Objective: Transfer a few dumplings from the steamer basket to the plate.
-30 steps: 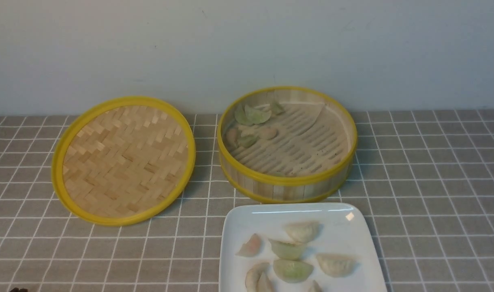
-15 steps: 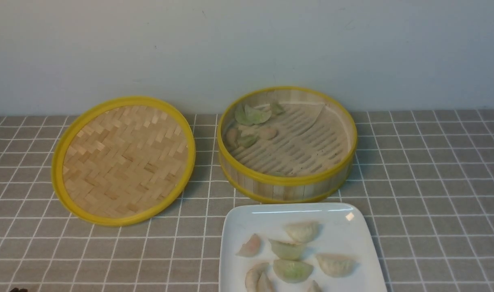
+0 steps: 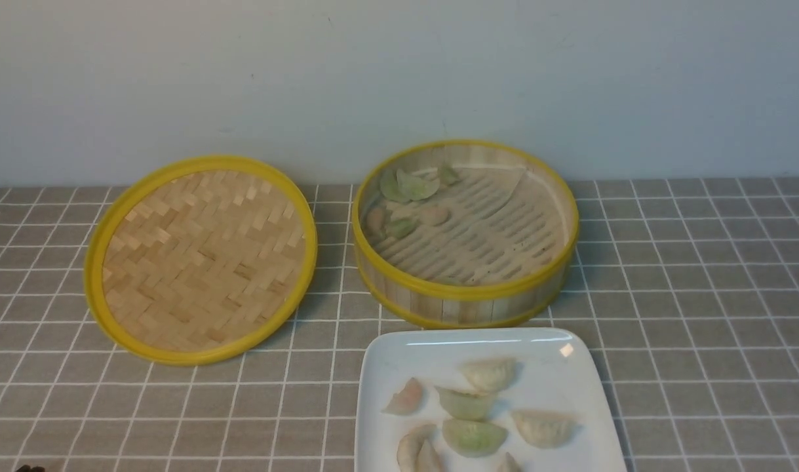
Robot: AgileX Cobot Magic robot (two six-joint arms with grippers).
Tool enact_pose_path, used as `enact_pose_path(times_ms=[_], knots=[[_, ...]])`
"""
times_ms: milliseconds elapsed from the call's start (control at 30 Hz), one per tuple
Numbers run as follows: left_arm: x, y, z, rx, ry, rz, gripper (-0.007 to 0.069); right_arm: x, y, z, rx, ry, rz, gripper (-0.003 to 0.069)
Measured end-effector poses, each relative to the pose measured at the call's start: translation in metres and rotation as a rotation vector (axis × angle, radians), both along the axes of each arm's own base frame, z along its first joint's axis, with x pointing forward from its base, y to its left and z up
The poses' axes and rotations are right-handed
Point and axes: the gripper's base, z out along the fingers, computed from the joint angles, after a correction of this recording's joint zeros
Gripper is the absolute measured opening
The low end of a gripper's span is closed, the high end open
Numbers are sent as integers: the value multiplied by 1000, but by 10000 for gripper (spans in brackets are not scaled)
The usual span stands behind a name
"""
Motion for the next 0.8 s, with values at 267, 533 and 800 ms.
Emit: enact_pose_path(times_ms=[267,533,800], knots=[[0,0,0,0,0,0,-5,-14,-6,-112,58,158,-93,-15],[0,0,0,0,0,0,-5,-14,-6,-112,92,158,-97,-15],[0,0,0,0,0,0,-5,-14,-6,-112,93,158,-97,-15]])
